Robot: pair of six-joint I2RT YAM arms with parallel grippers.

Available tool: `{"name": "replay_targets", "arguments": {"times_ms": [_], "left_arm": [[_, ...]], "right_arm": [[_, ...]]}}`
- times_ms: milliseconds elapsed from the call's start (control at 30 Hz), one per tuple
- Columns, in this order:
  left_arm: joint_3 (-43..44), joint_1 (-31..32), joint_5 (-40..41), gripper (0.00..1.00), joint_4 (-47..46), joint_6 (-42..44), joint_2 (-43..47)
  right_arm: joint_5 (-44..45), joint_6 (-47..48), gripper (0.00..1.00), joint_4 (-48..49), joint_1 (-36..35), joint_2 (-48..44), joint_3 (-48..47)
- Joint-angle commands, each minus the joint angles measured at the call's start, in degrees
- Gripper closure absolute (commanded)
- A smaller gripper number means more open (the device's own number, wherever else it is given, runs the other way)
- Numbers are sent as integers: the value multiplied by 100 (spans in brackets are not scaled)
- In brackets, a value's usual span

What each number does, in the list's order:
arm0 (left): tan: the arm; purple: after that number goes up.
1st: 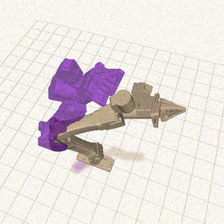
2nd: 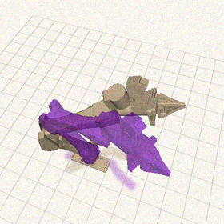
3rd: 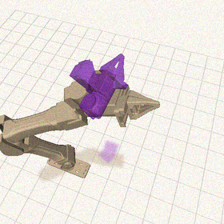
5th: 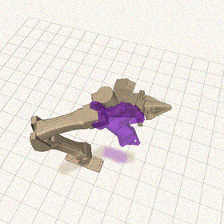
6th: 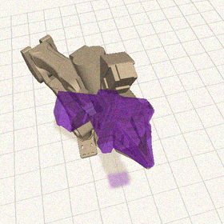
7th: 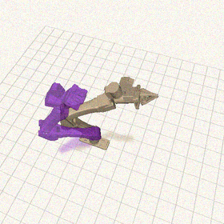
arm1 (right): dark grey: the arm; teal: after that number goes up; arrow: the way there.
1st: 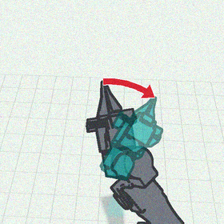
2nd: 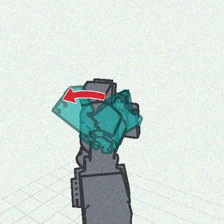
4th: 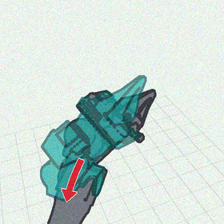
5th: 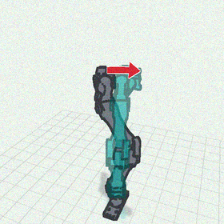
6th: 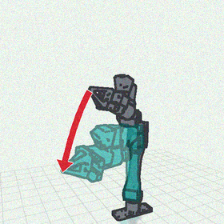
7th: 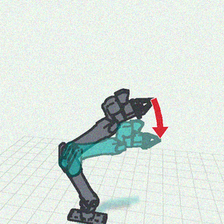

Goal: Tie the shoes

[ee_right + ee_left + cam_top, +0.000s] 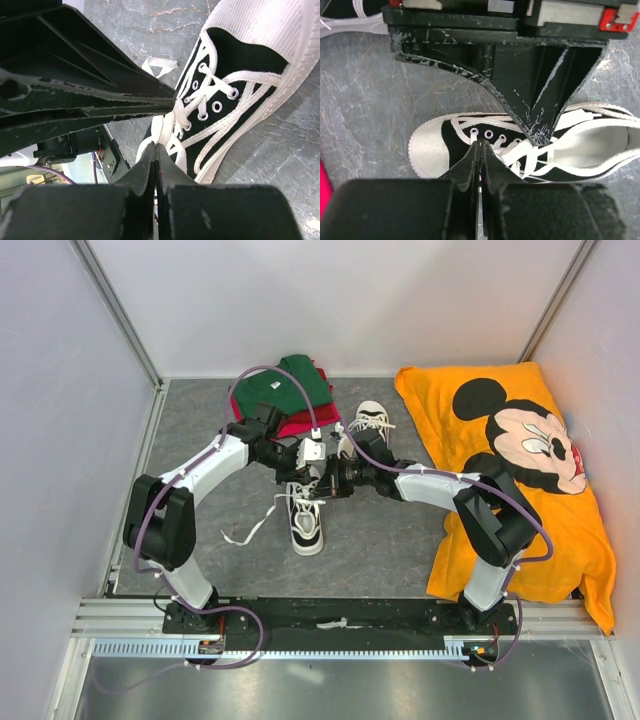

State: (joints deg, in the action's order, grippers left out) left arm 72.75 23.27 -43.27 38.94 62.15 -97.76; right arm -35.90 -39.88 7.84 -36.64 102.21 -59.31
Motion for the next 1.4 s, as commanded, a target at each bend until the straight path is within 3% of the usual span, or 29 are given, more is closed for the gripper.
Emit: {"name": "replay_targets", "arguments": {"times_ms": [0,167,467,867,1200,1300,1367], "left_arm": [[54,-155,82,82,-10,-213,38],[125,-437,-174,65,780,595,-85],[213,-349,-340,60,896,843,-305],[266,-209,-200,69,738,825,-560],[178,-156,-33,71,896,1080,-640],[248,-156,-76,81,896,1001,-683],[336,-164,-182,95,861,931,-649]], "right_arm": [[162,-38,100,-1,-36,-87,-107],[197,-3,100,-72,-36,-211,-19],[206,-3,100,-89,-27,-184,-19],[145,94,100,-177,-36,-219,-19],[48,164,100,-195,-36,-246,-89],[31,147,100,-195,-36,-228,-125],[13,138,100,-195,-36,-220,-134]]}}
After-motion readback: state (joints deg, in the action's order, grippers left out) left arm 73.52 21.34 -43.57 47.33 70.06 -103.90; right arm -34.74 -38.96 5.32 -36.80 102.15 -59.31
